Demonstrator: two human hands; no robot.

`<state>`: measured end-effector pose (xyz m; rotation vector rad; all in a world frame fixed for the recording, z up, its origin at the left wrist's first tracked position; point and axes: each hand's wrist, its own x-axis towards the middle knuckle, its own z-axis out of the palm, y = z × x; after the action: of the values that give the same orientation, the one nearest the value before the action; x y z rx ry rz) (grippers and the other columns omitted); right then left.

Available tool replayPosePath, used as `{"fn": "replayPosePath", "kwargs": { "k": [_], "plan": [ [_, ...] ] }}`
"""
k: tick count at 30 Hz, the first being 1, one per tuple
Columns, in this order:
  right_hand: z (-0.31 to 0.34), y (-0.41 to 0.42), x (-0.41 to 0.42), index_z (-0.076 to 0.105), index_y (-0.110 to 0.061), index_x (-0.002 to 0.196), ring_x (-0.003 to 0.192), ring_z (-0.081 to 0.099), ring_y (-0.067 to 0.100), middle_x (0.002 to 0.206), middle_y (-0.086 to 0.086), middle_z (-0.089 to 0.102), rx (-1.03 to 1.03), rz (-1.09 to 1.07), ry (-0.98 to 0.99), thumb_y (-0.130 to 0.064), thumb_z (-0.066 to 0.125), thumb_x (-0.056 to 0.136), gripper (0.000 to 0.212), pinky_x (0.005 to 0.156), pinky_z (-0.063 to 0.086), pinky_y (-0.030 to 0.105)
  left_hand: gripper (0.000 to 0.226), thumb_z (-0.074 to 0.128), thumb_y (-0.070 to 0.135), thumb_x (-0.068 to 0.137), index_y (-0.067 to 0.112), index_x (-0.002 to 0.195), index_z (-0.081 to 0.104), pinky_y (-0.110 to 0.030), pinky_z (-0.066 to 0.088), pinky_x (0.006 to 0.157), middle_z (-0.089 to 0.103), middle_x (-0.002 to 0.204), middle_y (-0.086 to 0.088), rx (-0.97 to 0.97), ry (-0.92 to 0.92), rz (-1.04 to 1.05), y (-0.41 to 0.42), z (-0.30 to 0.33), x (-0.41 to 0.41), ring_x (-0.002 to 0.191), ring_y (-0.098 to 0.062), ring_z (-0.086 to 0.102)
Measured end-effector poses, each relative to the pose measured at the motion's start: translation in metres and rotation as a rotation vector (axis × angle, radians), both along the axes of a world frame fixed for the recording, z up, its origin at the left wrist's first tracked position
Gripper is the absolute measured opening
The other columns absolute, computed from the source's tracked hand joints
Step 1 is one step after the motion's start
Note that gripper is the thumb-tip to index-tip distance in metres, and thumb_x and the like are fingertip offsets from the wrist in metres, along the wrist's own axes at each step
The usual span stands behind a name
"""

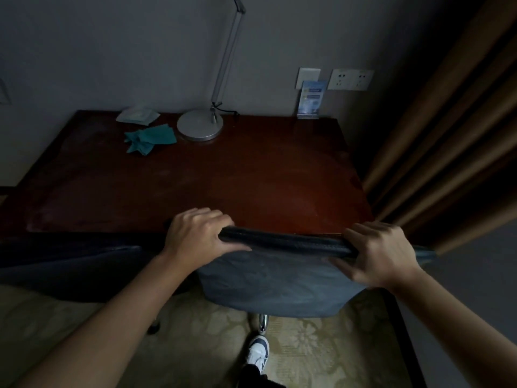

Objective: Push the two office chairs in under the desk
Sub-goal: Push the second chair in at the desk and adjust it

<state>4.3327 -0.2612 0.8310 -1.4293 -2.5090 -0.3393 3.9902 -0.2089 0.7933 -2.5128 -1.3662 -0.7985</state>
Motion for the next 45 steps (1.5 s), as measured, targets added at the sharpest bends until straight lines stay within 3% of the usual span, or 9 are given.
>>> {"fn": "replayPosePath", "kwargs": {
  "k": [6, 10, 16, 21, 26, 29, 33, 36, 45],
  "plan": [
    [0.011, -0.029, 0.012, 0.062, -0.021, 0.075, 0.058, 0.055, 0.019, 0.068, -0.003, 0.057, -0.165, -0.07, -0.072, -0.07, 0.046, 0.076, 0.052, 0.054, 0.033, 0.023, 0.062, 0.052, 0.082, 0.07, 0.022, 0.07, 0.065, -0.031, 0.046, 0.062, 0.064, 0.068, 0.006, -0.101, 0.031, 0.065, -0.058, 0.005, 0.021, 0.066, -0.016, 0.061],
    [0.02, -0.035, 0.016, 0.065, -0.029, 0.106, 0.093, 0.056, 0.018, 0.095, -0.005, 0.062, -0.414, -0.268, -0.138, -0.074, 0.046, 0.071, 0.06, 0.072, 0.043, 0.033, 0.065, 0.051, 0.084, 0.066, 0.021, 0.079, 0.065, -0.032, 0.048, 0.066, 0.065, 0.074, 0.005, -0.203, 0.077, 0.171, -0.081, 0.007, 0.036, 0.072, -0.017, 0.062],
    [0.022, -0.034, -0.075, 0.031, -0.036, 0.145, 0.12, 0.038, 0.022, 0.127, 0.0, 0.043, -0.575, -0.369, -0.287, -0.051, 0.056, 0.079, 0.072, 0.096, 0.038, 0.038, 0.053, 0.058, 0.069, 0.075, 0.026, 0.104, 0.063, -0.034, 0.042, 0.084, 0.065, 0.097, 0.006, -0.4, 0.07, 0.061, -0.084, 0.017, 0.026, 0.093, -0.017, 0.058],
    [0.021, -0.028, -0.198, 0.03, -0.034, 0.145, 0.122, 0.037, 0.022, 0.131, -0.001, 0.042, -0.589, -0.088, 0.029, -0.05, 0.054, 0.082, 0.069, 0.097, 0.039, 0.039, 0.05, 0.06, 0.059, 0.076, 0.033, 0.118, 0.063, -0.032, 0.036, 0.094, 0.062, 0.112, 0.015, -0.472, -0.159, -0.025, -0.08, 0.038, -0.074, 0.105, -0.009, 0.052],
    [0.016, -0.019, -0.316, 0.011, -0.035, 0.148, 0.125, 0.034, 0.02, 0.14, -0.003, 0.034, -0.537, 0.02, 0.258, -0.056, 0.06, 0.082, 0.085, 0.103, 0.038, 0.038, 0.059, 0.062, 0.064, 0.07, 0.03, 0.118, 0.063, -0.037, 0.038, 0.092, 0.06, 0.117, 0.006, -0.208, -0.115, 0.399, -0.094, 0.046, -0.241, 0.11, -0.018, 0.052],
    [0.009, -0.004, -0.378, 0.004, -0.035, 0.15, 0.132, 0.032, 0.024, 0.146, 0.001, 0.032, -0.544, -0.002, 0.172, -0.061, 0.063, 0.08, 0.095, 0.108, 0.035, 0.041, 0.084, 0.067, 0.074, 0.062, 0.031, 0.132, 0.053, -0.044, 0.027, 0.104, 0.051, 0.133, 0.0, -0.38, 0.059, 0.625, -0.103, 0.041, -0.339, 0.125, -0.022, 0.043],
    [-0.004, 0.005, -0.437, 0.032, -0.03, 0.142, 0.121, 0.047, 0.026, 0.131, 0.0, 0.049, -0.495, -0.137, 0.011, -0.071, 0.061, 0.074, 0.084, 0.099, 0.042, 0.043, 0.089, 0.064, 0.076, 0.065, 0.031, 0.139, 0.043, -0.048, 0.015, 0.111, 0.048, 0.139, -0.001, -0.521, 0.21, 0.728, -0.09, 0.036, -0.442, 0.131, -0.022, 0.039],
    [-0.007, 0.014, -0.452, 0.056, -0.026, 0.114, 0.102, 0.057, 0.022, 0.107, -0.001, 0.058, -0.374, -0.194, -0.007, -0.069, 0.065, 0.072, 0.061, 0.087, 0.047, 0.037, 0.058, 0.07, 0.066, 0.068, 0.03, 0.113, 0.063, -0.044, 0.025, 0.105, 0.064, 0.108, 0.003, -0.499, 0.201, 0.615, -0.072, 0.04, -0.473, 0.109, -0.021, 0.057],
    [-0.008, 0.036, -0.477, 0.062, -0.029, 0.083, 0.063, 0.043, 0.009, 0.073, -0.012, 0.047, -0.309, -0.217, 0.013, -0.059, 0.074, 0.07, 0.035, 0.057, 0.03, 0.024, 0.038, 0.073, 0.058, 0.072, 0.02, 0.079, 0.069, -0.039, 0.044, 0.076, 0.062, 0.072, 0.002, -0.293, 0.192, 0.237, -0.023, 0.03, -0.516, 0.069, -0.024, 0.061]
  ]
}}
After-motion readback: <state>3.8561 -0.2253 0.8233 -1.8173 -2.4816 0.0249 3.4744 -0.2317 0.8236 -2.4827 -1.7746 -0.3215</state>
